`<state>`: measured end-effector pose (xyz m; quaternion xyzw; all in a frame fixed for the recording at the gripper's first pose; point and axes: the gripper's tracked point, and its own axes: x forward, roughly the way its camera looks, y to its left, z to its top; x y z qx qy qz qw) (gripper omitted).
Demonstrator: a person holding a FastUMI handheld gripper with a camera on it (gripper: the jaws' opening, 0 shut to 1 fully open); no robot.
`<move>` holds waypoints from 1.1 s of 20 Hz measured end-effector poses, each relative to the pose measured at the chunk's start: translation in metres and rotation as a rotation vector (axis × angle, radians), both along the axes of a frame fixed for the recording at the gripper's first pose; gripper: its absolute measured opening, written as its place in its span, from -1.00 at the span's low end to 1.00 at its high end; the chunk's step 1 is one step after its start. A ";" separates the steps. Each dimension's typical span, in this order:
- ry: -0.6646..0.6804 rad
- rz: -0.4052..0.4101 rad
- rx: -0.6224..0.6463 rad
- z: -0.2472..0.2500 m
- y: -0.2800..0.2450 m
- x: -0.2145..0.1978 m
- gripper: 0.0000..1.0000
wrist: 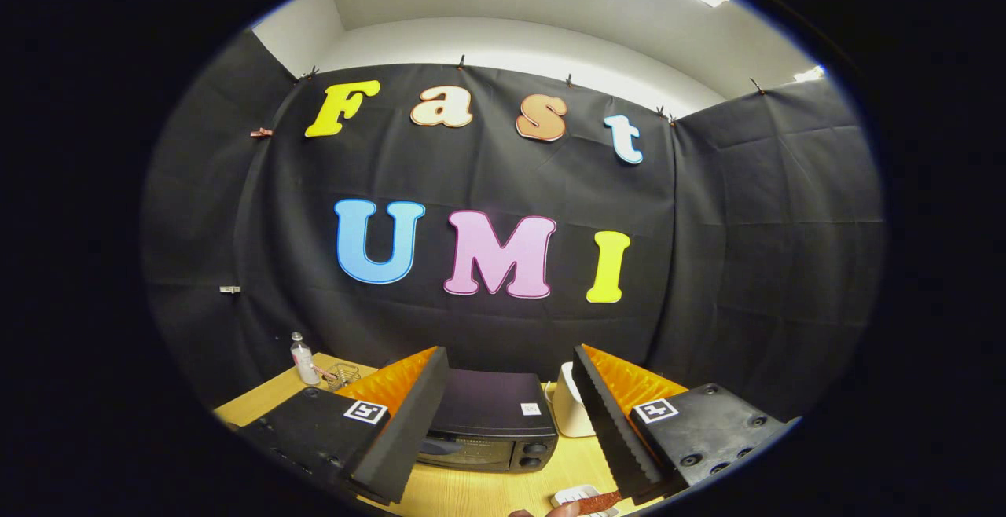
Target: Open the toaster oven, put the food inside, and close the toaster oven door.
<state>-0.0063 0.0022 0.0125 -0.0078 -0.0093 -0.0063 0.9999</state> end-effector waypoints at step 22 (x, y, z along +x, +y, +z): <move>0.013 0.013 0.011 -0.005 0.007 0.001 0.95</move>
